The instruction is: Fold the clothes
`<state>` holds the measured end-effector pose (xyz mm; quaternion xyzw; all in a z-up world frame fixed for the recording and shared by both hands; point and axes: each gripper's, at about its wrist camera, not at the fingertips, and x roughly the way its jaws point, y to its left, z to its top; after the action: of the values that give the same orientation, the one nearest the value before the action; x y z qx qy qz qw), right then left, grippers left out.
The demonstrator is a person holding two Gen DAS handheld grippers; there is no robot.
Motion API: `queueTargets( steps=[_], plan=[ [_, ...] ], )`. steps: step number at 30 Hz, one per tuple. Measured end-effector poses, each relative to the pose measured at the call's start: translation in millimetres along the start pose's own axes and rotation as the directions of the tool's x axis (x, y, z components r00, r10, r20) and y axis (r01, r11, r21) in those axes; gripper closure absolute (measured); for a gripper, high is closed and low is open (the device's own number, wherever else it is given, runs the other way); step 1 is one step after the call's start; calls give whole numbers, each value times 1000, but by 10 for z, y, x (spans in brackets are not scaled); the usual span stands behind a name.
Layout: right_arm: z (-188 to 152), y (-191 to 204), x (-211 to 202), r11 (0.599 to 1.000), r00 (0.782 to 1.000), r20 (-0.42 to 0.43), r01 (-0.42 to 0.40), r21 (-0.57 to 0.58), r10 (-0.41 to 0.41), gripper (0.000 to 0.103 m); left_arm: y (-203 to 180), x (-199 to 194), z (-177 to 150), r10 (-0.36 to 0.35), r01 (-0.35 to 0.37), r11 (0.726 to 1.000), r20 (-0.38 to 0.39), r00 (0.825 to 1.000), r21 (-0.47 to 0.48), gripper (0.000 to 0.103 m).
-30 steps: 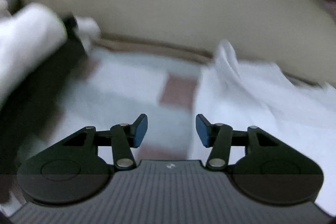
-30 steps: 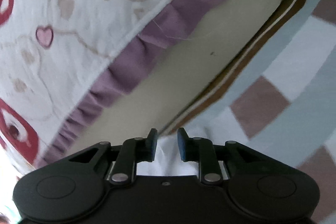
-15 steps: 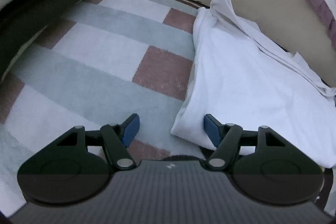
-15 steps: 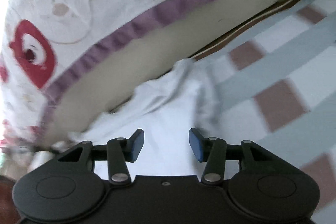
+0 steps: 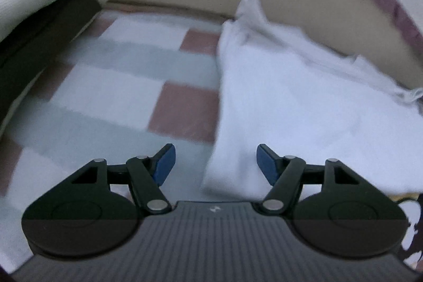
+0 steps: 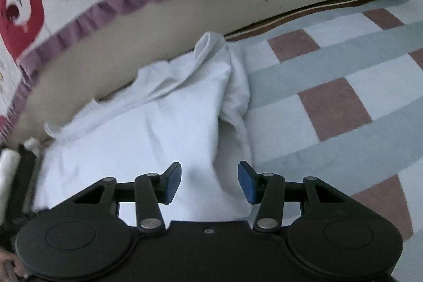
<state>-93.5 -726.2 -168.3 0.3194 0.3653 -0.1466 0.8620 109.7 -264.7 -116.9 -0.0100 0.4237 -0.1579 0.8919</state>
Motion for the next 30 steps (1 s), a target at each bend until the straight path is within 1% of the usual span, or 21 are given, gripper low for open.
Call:
queueTargets(
  steps=[1, 2, 3, 4, 6, 9, 10, 12, 13, 14, 18, 20, 21, 22, 24, 25, 26, 27, 28, 29, 30],
  plan=[
    [-29, 2, 11, 1000, 1000, 7, -24, -20, 24, 52, -36, 21, -14, 5, -6, 1000, 19, 1000, 21, 52],
    [-66, 21, 12, 996, 998, 11, -68, -61, 69, 62, -72, 43, -27, 10, -12, 999, 38, 999, 42, 77],
    [-85, 69, 23, 988, 995, -9, -98, -121, 98, 99, -100, 61, -35, -3, 1, 998, 20, 1000, 55, 92],
    [-103, 127, 10, 981, 996, -14, -87, -173, 86, 97, -128, 79, -43, -15, 15, 998, 1, 1000, 67, 92],
    [-139, 246, -31, 962, 999, -9, -47, -269, 46, 97, -128, 23, -30, -23, 22, 998, 11, 1000, 55, 93],
    [-105, 207, -164, 972, 1000, 24, 7, -235, -2, 97, 1, -44, -8, -37, 37, 999, -2, 999, -4, 95],
    [-91, 168, -198, 977, 1000, 23, 17, -214, -12, 98, 53, -53, -7, -40, 40, 999, -13, 999, -28, 95],
    [-98, 111, -188, 981, 1000, -2, 29, -192, -30, 98, 76, -62, -25, -20, 19, 999, -45, 999, -36, 95],
    [-110, 111, -144, 976, 998, -22, 51, -213, -57, 99, 88, -67, -34, -10, 8, 999, -60, 998, -39, 95],
    [-135, 141, -89, 963, 993, -40, 93, -254, -107, 99, 99, -72, -43, -1, -3, 999, -76, 997, -43, 96],
    [-136, 174, 11, 944, 982, -56, 158, -291, -182, 100, 115, -67, -56, 44, -48, 998, -101, 994, -39, 95],
    [-128, 132, 39, 945, 976, -67, 182, -273, -208, 100, 130, -56, -60, 78, -83, 996, -107, 991, -46, 96],
    [-130, 118, 44, 943, 972, -72, 196, -268, -223, 101, 109, -48, -73, 152, -154, 988, -119, 981, -6, 97],
    [-132, 105, 48, 941, 968, -77, 212, -264, -240, 101, 88, -41, -86, 226, -223, 974, -128, 966, 35, 97],
    [-159, 153, 30, 922, 958, -67, 249, -296, -280, 100, 111, -62, -133, 279, -271, 959, -122, 952, 81, 98],
    [-171, 182, 26, 908, 948, -57, 281, -310, -313, 100, 195, -120, -135, 194, -198, 980, -137, 971, -15, 97],
    [-183, 211, 24, 892, 936, -47, 317, -322, -349, 98, 279, -179, -138, 106, -123, 986, -143, 984, -111, 97],
    [-193, 235, 18, 867, 917, -27, 366, -337, -397, 88, 364, -237, -140, 18, -47, 977, -141, 990, -207, 95],
    [-193, 246, 13, 817, 872, 6, 461, -346, -489, 88, 447, -295, -143, -70, 28, 953, -130, 989, -300, 94],
    [-180, 232, -7, 761, 814, 33, 555, -336, -579, 87, 458, -312, -178, -120, 74, 938, -117, 986, -339, 94],
    [-150, 195, -62, 750, 791, 40, 594, -291, -611, 76, 470, -329, -212, -169, 119, 919, -101, 981, -376, 92]
  ],
)
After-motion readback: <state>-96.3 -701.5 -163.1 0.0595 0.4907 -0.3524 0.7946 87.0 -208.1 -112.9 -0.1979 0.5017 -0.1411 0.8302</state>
